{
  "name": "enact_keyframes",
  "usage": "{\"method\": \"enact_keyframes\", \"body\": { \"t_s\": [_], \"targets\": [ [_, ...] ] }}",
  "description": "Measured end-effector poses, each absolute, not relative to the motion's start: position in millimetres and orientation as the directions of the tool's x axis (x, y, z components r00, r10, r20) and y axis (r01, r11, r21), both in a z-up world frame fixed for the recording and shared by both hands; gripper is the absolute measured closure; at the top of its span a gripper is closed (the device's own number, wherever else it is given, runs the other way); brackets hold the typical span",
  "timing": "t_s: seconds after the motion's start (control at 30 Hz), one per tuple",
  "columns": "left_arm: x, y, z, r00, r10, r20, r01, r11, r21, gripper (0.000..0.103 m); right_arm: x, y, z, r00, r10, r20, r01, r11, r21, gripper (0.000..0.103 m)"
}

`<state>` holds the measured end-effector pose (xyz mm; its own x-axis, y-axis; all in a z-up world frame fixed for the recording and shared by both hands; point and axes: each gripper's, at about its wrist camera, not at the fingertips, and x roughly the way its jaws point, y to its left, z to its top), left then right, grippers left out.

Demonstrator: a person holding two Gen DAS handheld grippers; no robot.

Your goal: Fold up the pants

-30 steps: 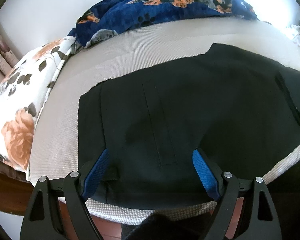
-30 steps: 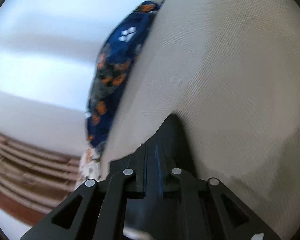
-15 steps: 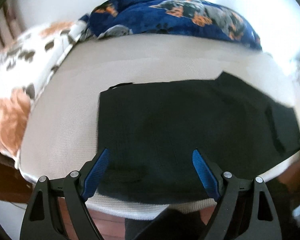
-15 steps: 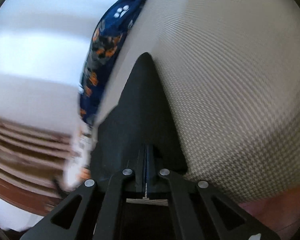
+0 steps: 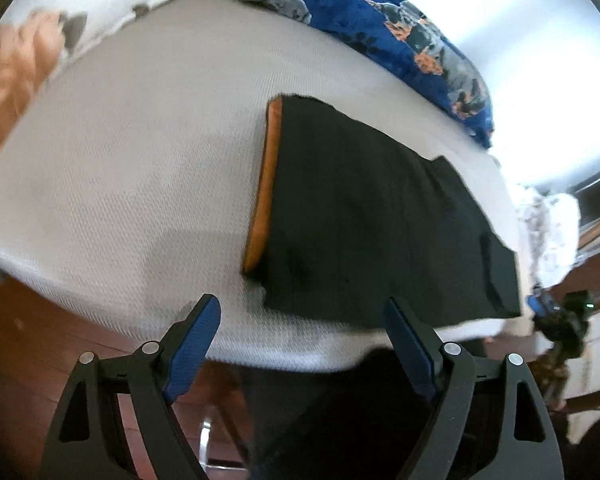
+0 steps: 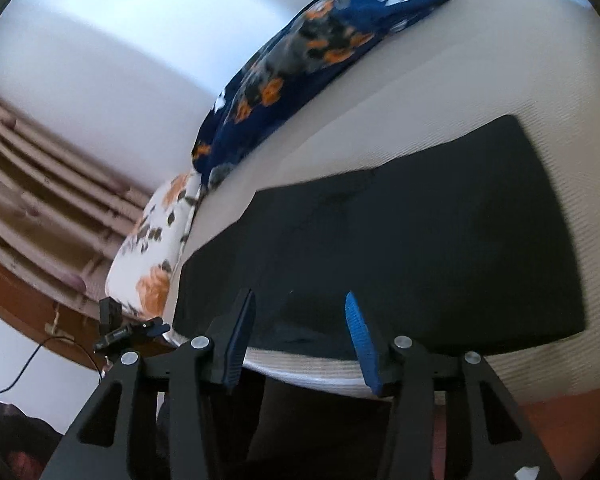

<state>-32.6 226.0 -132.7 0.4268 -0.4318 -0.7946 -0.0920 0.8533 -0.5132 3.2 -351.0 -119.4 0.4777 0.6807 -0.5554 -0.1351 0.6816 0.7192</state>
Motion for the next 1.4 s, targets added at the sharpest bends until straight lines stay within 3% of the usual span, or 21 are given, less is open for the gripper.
{"method": "enact_keyframes", "body": {
  "t_s": [0.13, 0.6, 0.8, 0.93, 1.17, 1.4],
  "targets": [
    [-39.2, 229.3, -139.6, 0.435, -0.549, -0.713, -0.095, 0.76, -0.643, 0.02, 3.6, -344.9, -126.4, 0.468, 0.701, -0.539, -0.122, 0.655, 0.746, 0.053],
    [-1.7, 222.9, -160.9, 0.427, -0.638, -0.641, -0.171, 0.639, -0.75, 0.02, 4.7, -336.2, -140.1, 0.458, 0.723, -0.517, -0.066, 0.607, 0.792, 0.045],
    [-10.6, 237.1, -155.4, 0.546, -0.679, -0.491, -0.147, 0.499, -0.854, 0.02, 2.7, -337.4, -143.1, 0.459, 0.726, -0.512, -0.055, 0.599, 0.799, 0.038],
    [-8.1, 230.0, -162.1, 0.502, -0.668, -0.549, -0.178, 0.541, -0.822, 0.02, 3.2, -337.5, -150.1, 0.449, 0.732, -0.513, -0.033, 0.587, 0.809, 0.035],
    [-13.2, 217.7, -171.6, 0.471, -0.695, -0.543, -0.248, 0.487, -0.838, 0.02, 3.1, -333.5, -152.1, 0.435, 0.735, -0.519, -0.036, 0.591, 0.806, 0.034],
    [-6.1, 225.3, -181.9, 0.586, -0.639, -0.498, -0.338, 0.366, -0.867, 0.02, 1.3, -329.7, -151.4, 0.431, 0.742, -0.513, -0.048, 0.587, 0.808, 0.033]
  ]
}}
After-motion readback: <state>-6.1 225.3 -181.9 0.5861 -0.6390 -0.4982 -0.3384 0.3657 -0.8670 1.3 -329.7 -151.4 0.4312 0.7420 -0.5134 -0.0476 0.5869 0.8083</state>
